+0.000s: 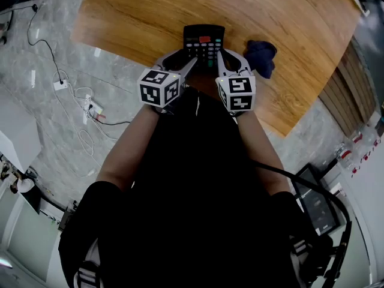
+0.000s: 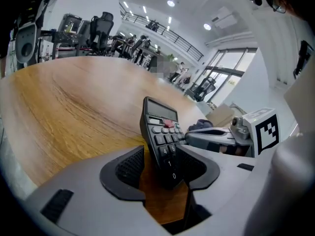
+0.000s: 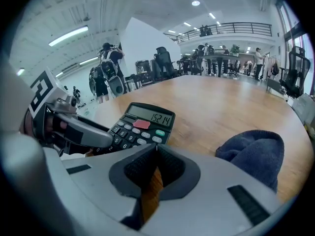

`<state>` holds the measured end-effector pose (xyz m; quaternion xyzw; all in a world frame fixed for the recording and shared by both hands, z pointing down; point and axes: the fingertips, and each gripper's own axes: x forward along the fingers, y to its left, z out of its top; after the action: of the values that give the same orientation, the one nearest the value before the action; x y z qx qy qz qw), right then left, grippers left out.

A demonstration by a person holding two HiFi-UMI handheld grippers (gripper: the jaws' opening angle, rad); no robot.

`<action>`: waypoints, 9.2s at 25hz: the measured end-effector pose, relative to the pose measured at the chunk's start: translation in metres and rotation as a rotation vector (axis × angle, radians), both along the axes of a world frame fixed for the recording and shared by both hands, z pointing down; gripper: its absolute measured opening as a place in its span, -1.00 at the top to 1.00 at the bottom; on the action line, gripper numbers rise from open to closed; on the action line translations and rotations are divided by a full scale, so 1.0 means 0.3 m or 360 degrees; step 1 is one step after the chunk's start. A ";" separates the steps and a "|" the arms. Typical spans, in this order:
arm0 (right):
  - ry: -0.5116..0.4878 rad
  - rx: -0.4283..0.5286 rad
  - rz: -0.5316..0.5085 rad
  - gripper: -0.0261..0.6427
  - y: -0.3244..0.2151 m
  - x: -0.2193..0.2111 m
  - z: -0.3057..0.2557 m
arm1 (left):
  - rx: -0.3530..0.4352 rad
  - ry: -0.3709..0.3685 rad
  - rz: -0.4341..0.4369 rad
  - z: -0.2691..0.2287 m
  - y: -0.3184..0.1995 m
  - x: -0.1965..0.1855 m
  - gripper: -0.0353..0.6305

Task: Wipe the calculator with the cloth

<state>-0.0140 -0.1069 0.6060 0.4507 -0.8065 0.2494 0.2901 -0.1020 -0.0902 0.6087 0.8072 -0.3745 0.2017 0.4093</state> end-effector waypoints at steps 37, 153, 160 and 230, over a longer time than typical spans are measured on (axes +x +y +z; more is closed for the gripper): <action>0.0319 -0.0030 0.0357 0.44 0.045 0.460 -0.065 | -0.0062 0.0644 -0.0349 -0.175 -0.022 0.117 0.68; -0.0111 0.0727 -0.0217 0.68 -0.067 0.026 -0.664 | 0.0002 0.1210 -0.0437 -0.499 0.004 0.153 0.68; 0.0006 0.0666 0.0049 0.68 -0.139 0.283 -0.586 | -0.0024 0.1289 -0.0517 -0.503 -0.023 0.125 0.68; -0.0681 0.1110 -0.0456 0.68 -0.015 0.100 -0.737 | -0.0245 0.2079 -0.0383 -0.844 0.055 0.222 0.68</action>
<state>0.0161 -0.1114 0.3849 0.3434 -0.9389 0.0068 -0.0215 -0.0355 -0.0738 0.3556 0.6846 -0.1218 -0.3494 0.6280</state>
